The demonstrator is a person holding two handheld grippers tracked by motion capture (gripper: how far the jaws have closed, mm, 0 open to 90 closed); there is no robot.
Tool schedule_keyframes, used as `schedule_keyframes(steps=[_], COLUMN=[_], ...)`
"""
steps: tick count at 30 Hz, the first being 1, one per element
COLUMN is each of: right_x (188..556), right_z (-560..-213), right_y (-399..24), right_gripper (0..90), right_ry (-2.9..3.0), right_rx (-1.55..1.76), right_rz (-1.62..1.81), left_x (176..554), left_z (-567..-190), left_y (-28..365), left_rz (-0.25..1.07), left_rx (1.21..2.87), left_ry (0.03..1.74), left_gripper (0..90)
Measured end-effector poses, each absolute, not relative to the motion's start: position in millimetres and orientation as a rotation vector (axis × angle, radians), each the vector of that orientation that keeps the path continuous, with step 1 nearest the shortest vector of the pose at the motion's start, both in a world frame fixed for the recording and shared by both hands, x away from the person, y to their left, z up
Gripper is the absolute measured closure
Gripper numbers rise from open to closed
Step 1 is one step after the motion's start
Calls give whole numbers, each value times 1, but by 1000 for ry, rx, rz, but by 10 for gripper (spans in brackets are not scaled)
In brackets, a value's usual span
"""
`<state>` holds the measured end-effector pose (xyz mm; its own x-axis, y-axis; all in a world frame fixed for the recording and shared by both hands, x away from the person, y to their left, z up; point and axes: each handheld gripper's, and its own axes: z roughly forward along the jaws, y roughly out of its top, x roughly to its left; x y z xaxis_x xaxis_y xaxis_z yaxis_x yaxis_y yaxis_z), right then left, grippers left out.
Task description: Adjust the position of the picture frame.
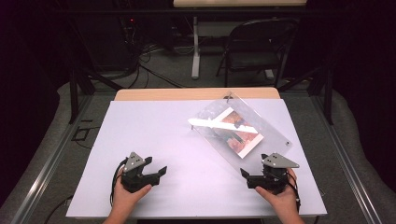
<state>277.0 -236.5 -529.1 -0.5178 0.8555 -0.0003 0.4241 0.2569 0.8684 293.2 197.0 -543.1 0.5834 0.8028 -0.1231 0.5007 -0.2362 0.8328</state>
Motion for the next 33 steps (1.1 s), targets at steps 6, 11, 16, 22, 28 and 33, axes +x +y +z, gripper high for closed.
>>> schedule_keyframes(steps=[6,11,16,22,28,33], right_x=[277,276,278,278,280,280], right_z=[-530,-529,-529,-529,-530,-529], right_y=[-241,-242,-245,-247,-249,-251], right_gripper=[12,9,19,40,99,167], right_ry=[2041,2038,2019,2003,1983,1967], right_rx=[1200,1205,1235,1240,1270,1247], right_rz=[1214,1222,1248,1257,1282,1294], left_x=[292,294,301,312,333,350], left_z=[-542,-543,-547,-540,-521,-503], left_y=[198,197,196,190,174,157], left_rz=[416,408,347,359,425,421], left_rx=[1885,1890,1869,1859,1872,1885], left_ry=[1066,1064,1096,1079,1016,976], left_gripper=[229,229,235,245,315,423])
